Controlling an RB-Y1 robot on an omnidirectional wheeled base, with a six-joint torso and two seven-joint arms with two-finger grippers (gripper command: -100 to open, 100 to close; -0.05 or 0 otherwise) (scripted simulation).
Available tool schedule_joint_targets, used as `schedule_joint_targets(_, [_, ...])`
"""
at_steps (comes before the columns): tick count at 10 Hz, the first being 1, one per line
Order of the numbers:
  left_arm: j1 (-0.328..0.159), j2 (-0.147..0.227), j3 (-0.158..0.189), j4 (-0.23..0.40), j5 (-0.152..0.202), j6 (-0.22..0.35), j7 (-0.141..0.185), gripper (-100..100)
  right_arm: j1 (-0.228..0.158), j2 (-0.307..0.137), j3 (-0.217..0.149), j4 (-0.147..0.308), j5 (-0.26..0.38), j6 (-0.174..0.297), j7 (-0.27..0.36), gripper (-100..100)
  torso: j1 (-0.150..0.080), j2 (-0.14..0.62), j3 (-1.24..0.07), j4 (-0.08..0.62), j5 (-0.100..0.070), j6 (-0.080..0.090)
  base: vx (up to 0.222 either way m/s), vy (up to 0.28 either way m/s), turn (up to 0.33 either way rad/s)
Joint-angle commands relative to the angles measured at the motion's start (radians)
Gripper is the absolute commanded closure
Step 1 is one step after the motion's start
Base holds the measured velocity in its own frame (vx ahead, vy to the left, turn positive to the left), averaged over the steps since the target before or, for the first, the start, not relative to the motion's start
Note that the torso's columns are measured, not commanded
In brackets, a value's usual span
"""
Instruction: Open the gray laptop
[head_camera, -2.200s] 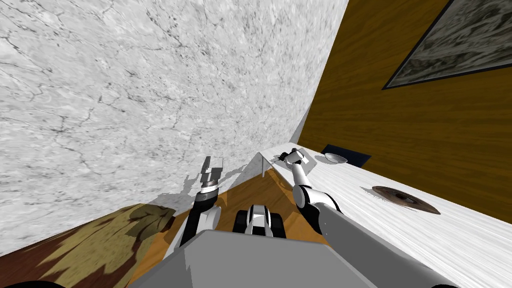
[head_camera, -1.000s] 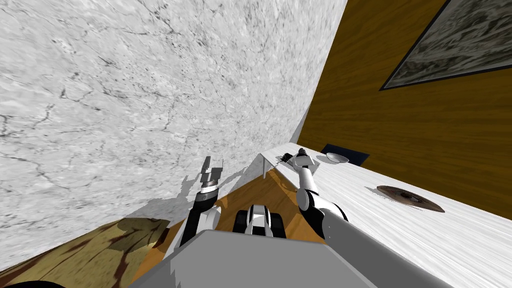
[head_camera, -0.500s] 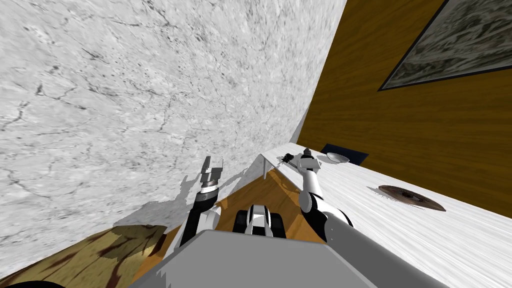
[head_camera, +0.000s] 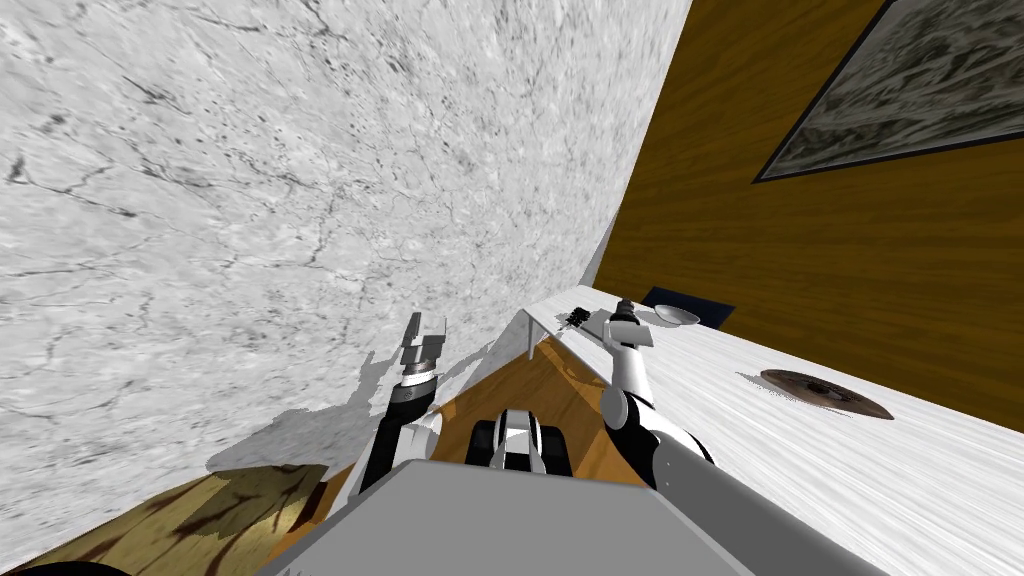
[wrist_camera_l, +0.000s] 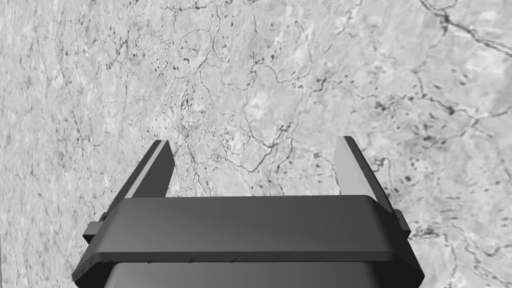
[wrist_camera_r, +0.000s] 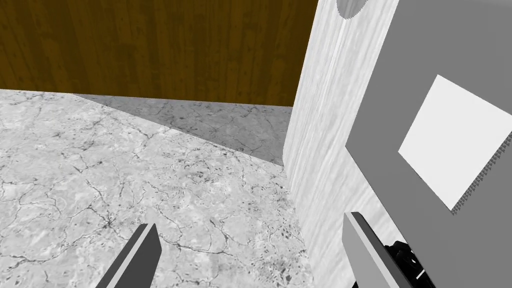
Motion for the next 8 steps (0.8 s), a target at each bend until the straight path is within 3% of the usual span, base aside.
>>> schedule_joint_targets(1, [0.0,0.0,0.0,0.0,0.0,0.0,0.0,0,0.023,0.006,-0.037,-0.028,-0.05,0.05,-0.062,-100,0.0,0.0,0.0,0.0,0.0,0.0,0.028,0.059,-0.044])
schedule_joint_targets(5, [0.0,0.0,0.0,0.0,0.0,0.0,0.0,0,0.053,0.053,-0.085,-0.062,-0.108,0.112,-0.138,-100,0.0,0.0,0.0,0.0,0.0,0.0,0.029,0.056,-0.037])
schedule_joint_targets(8, [0.0,0.0,0.0,0.0,0.0,0.0,0.0,0,0.067,0.126,-0.108,-0.078,-0.135,0.14,-0.174,-100,-0.001,0.001,0.0,0.0,0.0,0.0,0.017,0.039,-0.021])
